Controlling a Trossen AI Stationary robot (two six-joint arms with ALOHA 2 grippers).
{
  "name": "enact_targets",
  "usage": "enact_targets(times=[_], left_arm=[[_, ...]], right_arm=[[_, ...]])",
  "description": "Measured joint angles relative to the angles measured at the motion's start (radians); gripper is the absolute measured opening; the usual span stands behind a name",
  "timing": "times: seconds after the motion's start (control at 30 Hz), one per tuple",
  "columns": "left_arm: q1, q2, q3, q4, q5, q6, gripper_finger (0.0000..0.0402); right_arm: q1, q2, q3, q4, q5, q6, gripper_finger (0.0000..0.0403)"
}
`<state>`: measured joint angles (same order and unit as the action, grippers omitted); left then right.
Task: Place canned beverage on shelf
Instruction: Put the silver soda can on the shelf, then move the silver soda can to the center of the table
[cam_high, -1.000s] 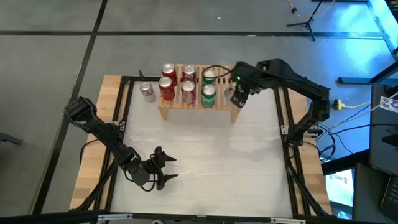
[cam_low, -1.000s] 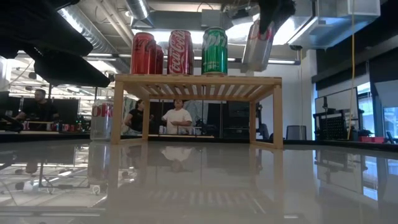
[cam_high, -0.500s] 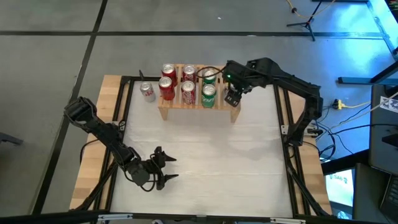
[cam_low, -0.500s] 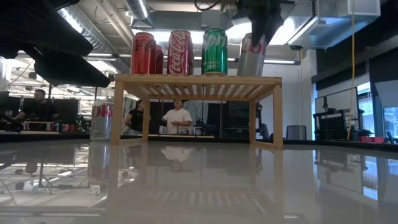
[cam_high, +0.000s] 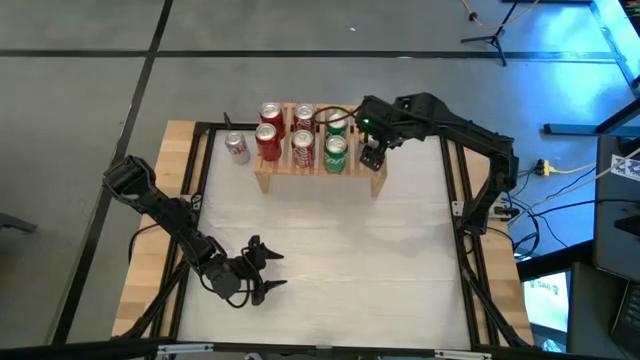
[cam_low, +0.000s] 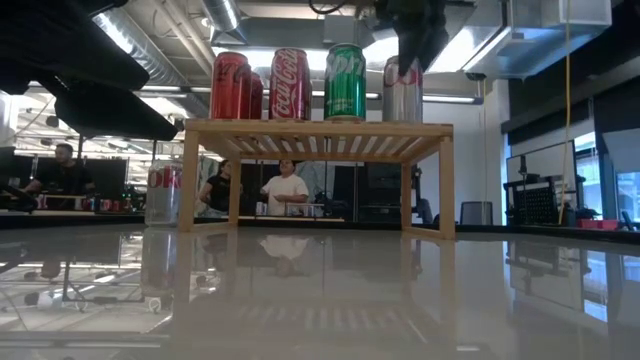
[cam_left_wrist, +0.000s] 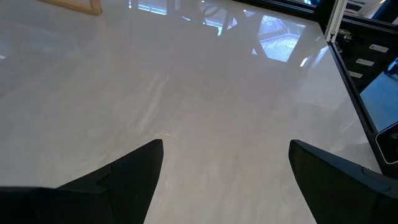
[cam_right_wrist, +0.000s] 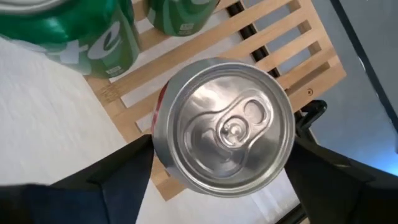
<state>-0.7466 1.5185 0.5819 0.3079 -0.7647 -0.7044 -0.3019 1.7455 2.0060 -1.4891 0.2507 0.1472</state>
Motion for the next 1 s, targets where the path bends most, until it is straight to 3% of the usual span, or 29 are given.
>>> enact_targets(times=[0.43,0.57,0.83,1.0], left_arm=[[0.0,-0.002,0.015,-0.002,0.001,0.017,0.0337],[0.005,-0.05,0.055,-0.084,0.028,0.033,0.0337],[0.063,-0.242,0.222,-0.58,0.026,-0.01,0.0337],[0.141,-0.31,0.368,-0.961,0.027,-0.089,0.0337]], right_arm=[[0.002,0.0,0.175,-0.062,-0.016,-0.025,0.0353],[0.039,-0.036,0.202,-0.08,-0.005,-0.013,0.0353],[0.221,-0.146,0.115,-0.067,0.163,0.062,0.0353],[0.357,-0.257,-0.044,0.006,0.248,0.142,0.0353]])
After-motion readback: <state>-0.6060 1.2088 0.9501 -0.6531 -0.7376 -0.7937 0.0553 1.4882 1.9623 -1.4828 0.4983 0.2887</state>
